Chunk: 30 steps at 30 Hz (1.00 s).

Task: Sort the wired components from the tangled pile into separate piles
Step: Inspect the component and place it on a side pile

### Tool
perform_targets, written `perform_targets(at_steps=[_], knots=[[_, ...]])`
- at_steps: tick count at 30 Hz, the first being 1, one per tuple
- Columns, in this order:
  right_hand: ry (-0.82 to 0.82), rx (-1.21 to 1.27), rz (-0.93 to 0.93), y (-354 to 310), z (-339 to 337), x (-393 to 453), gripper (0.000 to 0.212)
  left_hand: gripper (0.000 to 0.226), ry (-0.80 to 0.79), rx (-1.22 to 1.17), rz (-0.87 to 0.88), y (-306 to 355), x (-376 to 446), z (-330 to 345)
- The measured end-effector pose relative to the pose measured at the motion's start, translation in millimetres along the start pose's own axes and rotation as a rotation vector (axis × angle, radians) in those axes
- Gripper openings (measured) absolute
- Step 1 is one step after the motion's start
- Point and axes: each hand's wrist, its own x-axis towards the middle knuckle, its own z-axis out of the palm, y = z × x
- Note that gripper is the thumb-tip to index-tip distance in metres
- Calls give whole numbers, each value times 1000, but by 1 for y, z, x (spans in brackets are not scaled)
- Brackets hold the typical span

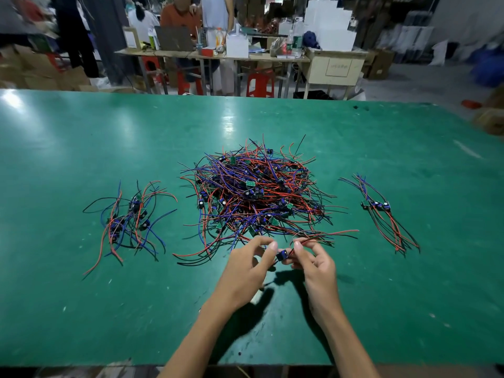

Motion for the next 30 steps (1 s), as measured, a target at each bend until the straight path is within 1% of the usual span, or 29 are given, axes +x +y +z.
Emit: perform_targets(at_steps=[2, 4, 7, 9, 11, 15, 17, 22, 25, 28, 30], knots=[[-42, -1, -15, -2, 0, -1, 9, 35, -105, -188, -110, 8, 6, 4], [-45, -17, -53, -3, 0, -2, 13, 29, -162, -289, -158, 13, 13, 8], [2, -47, -90, 0, -3, 0, 13, 24, -193, -296, -145, 15, 19, 12], [39, -56, -81, 3, -4, 2, 20, 23, -217, -313, -126, 13, 17, 13], [76, -35, -59, 4, -4, 3, 24, 21, -202, -349, -137, 11, 14, 15], [80, 4, -36, 6, -4, 4, 17, 12, -123, -373, -188, 4, 11, 21], [100, -3, -35, 7, -3, 4, 12, 11, -103, -364, -183, 1, 9, 23], [149, -47, -45, 10, 0, 4, 13, 13, -80, -336, -152, -5, 8, 25], [97, -101, -56, 11, 0, 2, 14, 14, -77, -337, -144, -7, 9, 26], [14, -276, -99, 12, 1, 0, 21, 17, -57, -335, -149, -8, 9, 26], [-1, -360, -115, 13, 2, 0, 23, 18, -47, -335, -154, -9, 10, 26]])
